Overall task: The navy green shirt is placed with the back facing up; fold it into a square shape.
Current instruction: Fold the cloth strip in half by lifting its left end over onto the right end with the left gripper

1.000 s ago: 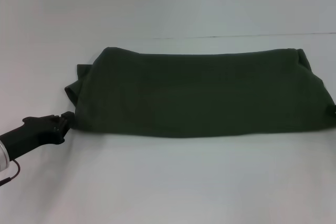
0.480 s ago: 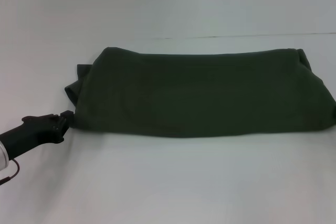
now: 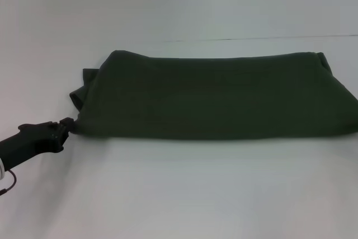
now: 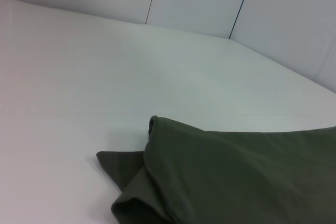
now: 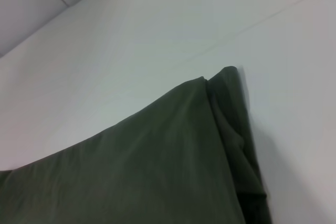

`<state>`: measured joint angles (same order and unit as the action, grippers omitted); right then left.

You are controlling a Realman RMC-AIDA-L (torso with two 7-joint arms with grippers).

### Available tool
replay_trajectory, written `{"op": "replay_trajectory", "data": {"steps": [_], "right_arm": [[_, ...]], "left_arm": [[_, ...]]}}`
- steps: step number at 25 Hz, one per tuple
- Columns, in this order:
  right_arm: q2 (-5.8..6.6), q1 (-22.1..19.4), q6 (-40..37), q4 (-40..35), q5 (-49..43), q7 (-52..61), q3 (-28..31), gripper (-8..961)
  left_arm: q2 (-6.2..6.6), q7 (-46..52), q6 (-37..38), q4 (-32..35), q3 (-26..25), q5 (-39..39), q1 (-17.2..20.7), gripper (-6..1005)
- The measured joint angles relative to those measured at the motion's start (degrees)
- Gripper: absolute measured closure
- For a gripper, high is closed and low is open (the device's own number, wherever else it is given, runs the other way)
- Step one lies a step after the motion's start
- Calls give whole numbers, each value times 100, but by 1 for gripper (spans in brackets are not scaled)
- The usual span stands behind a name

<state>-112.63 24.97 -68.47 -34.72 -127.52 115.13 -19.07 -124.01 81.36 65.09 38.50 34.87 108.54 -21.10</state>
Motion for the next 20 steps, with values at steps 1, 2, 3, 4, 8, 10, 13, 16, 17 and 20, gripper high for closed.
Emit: {"op": "replay_trajectory", "data": {"steps": [1, 2, 3, 4, 8, 10, 13, 16, 17, 20], "right_arm": [[2, -7, 0, 0, 0, 0, 13, 919], [2, -16, 0, 0, 0, 0, 29, 917], [2, -20, 0, 0, 0, 0, 42, 916], [3, -25, 0, 0, 0, 0, 48, 914], [1, -28, 1, 0, 22, -1, 57, 908], [-10, -28, 2, 0, 72, -5, 61, 905], [-24, -47, 2, 0, 176, -8, 62, 900], [-17, -75, -78, -4, 286, -44, 65, 895], [-9, -81, -126, -8, 304, -84, 83, 894], [-2, -86, -225, -29, 357, -237, 184, 889]], "left_arm": [[0, 0, 0, 13, 0, 0, 1, 998], [0, 1, 1, 20, 0, 0, 3, 997], [-1, 1, 2, 23, 1, 0, 5, 997], [-1, 2, 4, 24, 3, 0, 8, 997], [-1, 2, 3, 35, 29, 0, 7, 997], [-3, 2, 4, 34, 32, 0, 1, 997], [-8, 2, 63, 15, 36, 0, -1, 987], [-4, 2, 216, 10, 20, -6, 3, 972], [2, 2, 293, 10, 9, -9, 4, 966], [9, 2, 488, 16, 5, -13, 3, 951]]}}
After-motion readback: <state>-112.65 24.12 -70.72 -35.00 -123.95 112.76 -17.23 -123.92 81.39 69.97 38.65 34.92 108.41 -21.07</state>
